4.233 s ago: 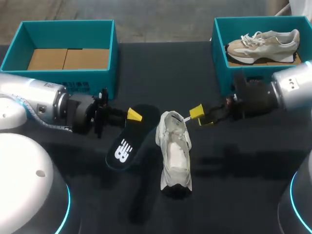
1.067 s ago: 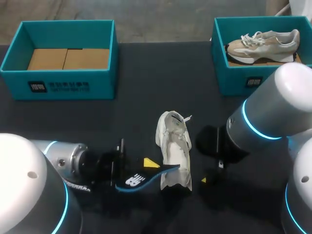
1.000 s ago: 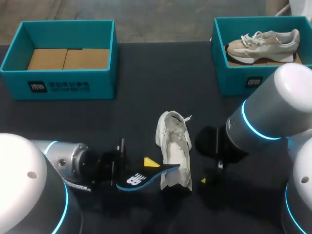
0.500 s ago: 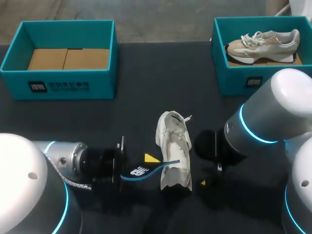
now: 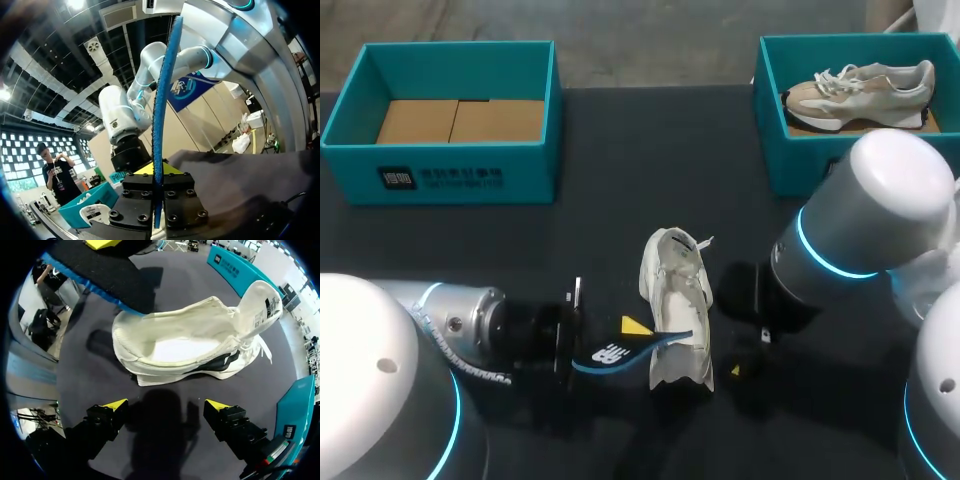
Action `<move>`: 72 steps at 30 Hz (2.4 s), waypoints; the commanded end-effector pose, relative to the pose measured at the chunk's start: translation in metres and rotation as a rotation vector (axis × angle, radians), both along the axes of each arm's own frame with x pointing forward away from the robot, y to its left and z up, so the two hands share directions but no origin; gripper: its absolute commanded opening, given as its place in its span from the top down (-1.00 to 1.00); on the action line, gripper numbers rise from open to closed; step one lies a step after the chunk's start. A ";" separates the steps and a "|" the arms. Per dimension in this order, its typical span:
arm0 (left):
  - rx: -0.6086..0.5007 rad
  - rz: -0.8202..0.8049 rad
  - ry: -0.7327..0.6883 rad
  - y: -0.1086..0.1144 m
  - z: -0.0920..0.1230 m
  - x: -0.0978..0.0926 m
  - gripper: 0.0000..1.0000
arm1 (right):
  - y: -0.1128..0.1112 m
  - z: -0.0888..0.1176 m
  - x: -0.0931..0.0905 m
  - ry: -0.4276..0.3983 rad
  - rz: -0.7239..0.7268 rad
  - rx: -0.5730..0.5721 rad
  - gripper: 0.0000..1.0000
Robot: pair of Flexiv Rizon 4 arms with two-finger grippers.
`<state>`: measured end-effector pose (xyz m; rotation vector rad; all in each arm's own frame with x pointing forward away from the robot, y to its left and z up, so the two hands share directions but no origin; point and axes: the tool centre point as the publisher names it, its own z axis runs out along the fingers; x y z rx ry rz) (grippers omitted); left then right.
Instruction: Take the shoe out of the shoebox, open the shoe tongue, remove and reinsert the insole, then place the shoe into the shoebox
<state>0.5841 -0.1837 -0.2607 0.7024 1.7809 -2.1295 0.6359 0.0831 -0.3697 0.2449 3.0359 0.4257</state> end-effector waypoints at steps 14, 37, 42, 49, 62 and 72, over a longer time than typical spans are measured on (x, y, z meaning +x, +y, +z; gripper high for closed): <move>0.030 0.026 0.042 -0.006 -0.017 0.013 1.00 | 0.002 -0.004 0.002 0.008 0.010 0.010 -1.00; 0.082 0.049 0.060 -0.008 -0.035 0.034 1.00 | 0.002 -0.004 0.002 0.008 0.010 0.010 -1.00; 0.092 0.036 0.060 -0.009 -0.037 0.038 1.00 | 0.002 -0.004 0.002 0.008 0.010 0.010 -1.00; 0.111 0.023 0.055 -0.011 -0.040 0.043 1.00 | 0.002 -0.004 0.002 0.008 0.010 0.010 -1.00; 0.072 -0.032 0.021 -0.009 -0.009 0.022 1.00 | 0.002 -0.004 0.002 0.008 0.010 0.010 -1.00; 0.075 -0.048 0.015 -0.011 -0.003 0.021 1.00 | 0.002 -0.004 0.002 0.008 0.010 0.010 -1.00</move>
